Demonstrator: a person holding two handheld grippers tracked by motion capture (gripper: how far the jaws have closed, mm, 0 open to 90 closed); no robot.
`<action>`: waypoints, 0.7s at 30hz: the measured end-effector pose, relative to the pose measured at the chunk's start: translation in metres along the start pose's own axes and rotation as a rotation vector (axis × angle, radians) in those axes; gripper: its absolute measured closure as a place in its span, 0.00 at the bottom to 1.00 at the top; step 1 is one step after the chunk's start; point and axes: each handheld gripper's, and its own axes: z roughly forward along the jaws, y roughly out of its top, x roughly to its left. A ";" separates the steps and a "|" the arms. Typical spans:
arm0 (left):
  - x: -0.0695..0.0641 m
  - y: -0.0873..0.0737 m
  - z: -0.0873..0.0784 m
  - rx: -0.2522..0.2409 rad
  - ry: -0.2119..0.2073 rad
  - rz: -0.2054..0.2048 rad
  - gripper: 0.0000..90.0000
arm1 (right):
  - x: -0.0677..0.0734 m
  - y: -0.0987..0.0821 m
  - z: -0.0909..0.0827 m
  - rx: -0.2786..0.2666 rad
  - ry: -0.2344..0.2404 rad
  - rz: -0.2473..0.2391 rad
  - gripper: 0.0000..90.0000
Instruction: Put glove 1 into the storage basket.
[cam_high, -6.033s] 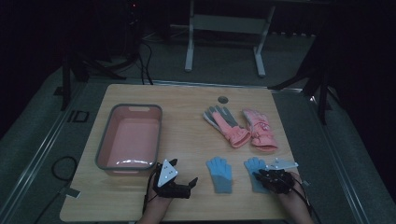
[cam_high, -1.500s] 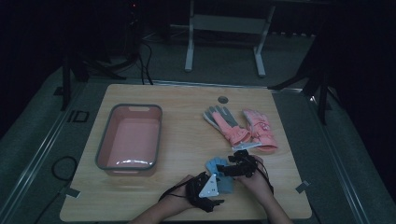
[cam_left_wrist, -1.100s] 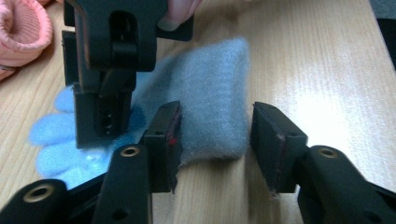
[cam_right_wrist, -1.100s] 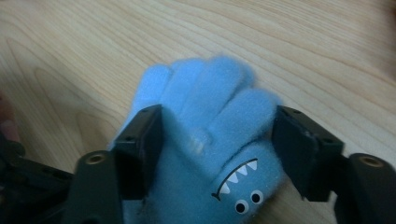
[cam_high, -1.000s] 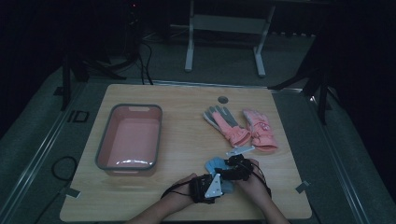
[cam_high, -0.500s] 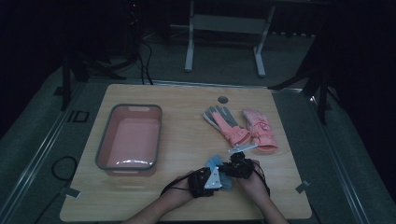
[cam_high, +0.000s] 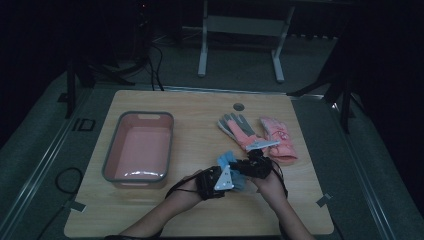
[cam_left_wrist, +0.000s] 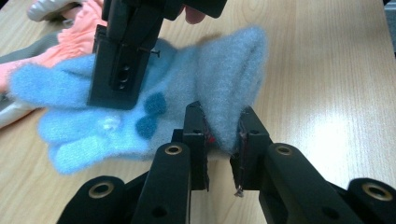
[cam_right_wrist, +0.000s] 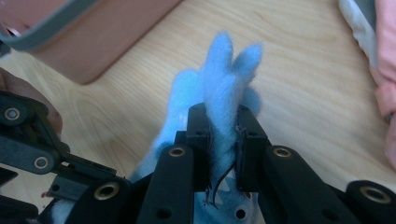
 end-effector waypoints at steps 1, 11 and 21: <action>0.003 0.000 -0.003 0.002 0.002 -0.003 0.87 | 0.001 0.003 0.000 -0.002 0.002 0.002 0.88; 0.020 0.000 -0.030 0.003 0.040 -0.004 0.87 | 0.012 0.035 0.002 -0.025 0.017 -0.026 0.88; 0.037 -0.002 -0.057 0.032 0.088 -0.001 0.87 | 0.027 0.068 0.011 -0.048 0.037 -0.055 0.88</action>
